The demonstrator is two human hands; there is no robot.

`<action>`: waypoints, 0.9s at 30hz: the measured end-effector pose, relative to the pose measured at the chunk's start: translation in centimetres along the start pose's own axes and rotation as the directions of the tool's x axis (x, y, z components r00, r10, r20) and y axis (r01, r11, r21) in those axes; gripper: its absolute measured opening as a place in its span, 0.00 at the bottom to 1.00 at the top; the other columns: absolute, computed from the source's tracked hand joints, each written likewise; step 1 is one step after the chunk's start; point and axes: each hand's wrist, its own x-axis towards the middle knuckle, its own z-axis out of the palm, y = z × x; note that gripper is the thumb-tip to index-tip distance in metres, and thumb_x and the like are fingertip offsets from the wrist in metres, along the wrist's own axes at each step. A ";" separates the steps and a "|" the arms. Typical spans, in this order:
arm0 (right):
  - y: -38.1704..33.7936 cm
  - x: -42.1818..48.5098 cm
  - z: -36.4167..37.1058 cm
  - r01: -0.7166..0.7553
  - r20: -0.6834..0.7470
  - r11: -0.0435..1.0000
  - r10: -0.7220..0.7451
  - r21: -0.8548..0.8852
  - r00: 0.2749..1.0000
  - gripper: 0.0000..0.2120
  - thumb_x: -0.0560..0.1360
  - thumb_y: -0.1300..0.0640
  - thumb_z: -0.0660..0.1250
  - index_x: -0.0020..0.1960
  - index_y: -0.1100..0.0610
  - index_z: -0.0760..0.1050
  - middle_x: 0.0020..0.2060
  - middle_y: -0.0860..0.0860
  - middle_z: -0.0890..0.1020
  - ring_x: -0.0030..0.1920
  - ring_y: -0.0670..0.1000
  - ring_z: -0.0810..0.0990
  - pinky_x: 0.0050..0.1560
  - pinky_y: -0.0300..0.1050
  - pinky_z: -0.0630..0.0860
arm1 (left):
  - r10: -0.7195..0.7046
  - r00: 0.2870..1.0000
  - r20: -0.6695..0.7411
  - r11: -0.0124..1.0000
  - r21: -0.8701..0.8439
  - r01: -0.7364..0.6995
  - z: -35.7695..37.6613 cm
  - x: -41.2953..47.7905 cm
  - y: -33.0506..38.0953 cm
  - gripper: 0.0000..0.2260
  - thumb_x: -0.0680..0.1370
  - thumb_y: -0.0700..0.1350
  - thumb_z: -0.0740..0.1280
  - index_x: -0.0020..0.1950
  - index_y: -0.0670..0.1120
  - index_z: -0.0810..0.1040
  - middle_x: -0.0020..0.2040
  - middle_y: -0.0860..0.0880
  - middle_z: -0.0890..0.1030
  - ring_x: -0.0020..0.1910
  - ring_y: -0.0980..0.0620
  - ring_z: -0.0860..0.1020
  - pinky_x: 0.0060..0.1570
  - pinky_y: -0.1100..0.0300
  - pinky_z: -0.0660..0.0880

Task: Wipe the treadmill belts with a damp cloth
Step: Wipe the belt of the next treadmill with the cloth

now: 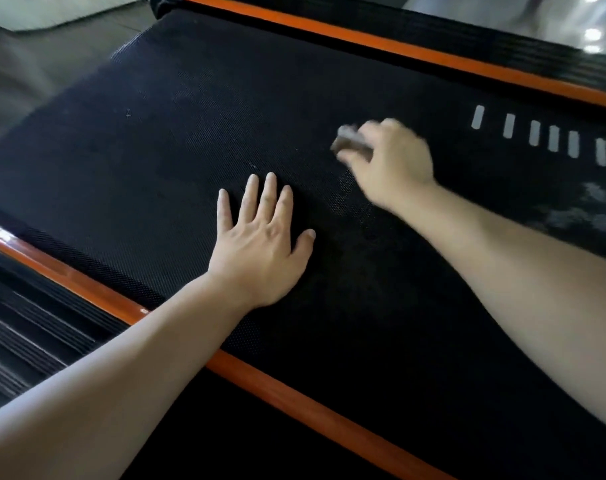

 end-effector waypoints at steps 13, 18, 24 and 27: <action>6.1 -3.0 -2.2 -0.050 -0.017 0.999 0.050 0.014 0.999 0.16 0.77 0.39 0.67 0.48 0.52 0.77 0.43 0.49 0.77 0.42 0.52 0.76 0.42 0.49 0.72 | 0.087 0.995 0.045 0.994 -0.070 -0.084 -0.7 1.1 5.6 0.29 0.83 0.64 0.48 0.84 0.59 0.50 0.85 0.44 0.43 0.83 0.42 0.37 0.77 0.34 0.35; 10.3 -1.6 -4.0 -0.078 -0.023 0.995 0.077 -0.060 0.997 0.14 0.78 0.38 0.65 0.49 0.49 0.78 0.43 0.47 0.77 0.43 0.51 0.77 0.41 0.46 0.68 | 0.110 0.994 0.027 0.991 -0.084 -0.107 0.5 2.5 9.8 0.28 0.84 0.63 0.49 0.84 0.59 0.51 0.85 0.43 0.44 0.83 0.40 0.37 0.77 0.32 0.34; 10.9 0.8 -2.4 -0.275 -0.131 0.959 0.264 -0.069 0.956 0.15 0.78 0.39 0.66 0.51 0.52 0.77 0.45 0.50 0.76 0.46 0.53 0.77 0.45 0.50 0.73 | 0.189 0.980 -0.060 0.980 -0.058 -0.192 1.7 2.8 10.6 0.29 0.82 0.62 0.45 0.83 0.58 0.54 0.85 0.44 0.48 0.83 0.39 0.41 0.78 0.35 0.36; 10.2 -0.2 -2.1 -0.061 -0.061 0.998 0.059 -0.030 0.996 0.15 0.77 0.38 0.66 0.46 0.51 0.75 0.43 0.49 0.74 0.42 0.52 0.73 0.42 0.49 0.70 | 0.172 0.984 -0.046 0.984 -0.050 -0.174 1.5 3.1 10.7 0.28 0.82 0.63 0.45 0.83 0.60 0.53 0.85 0.45 0.48 0.83 0.40 0.41 0.78 0.35 0.37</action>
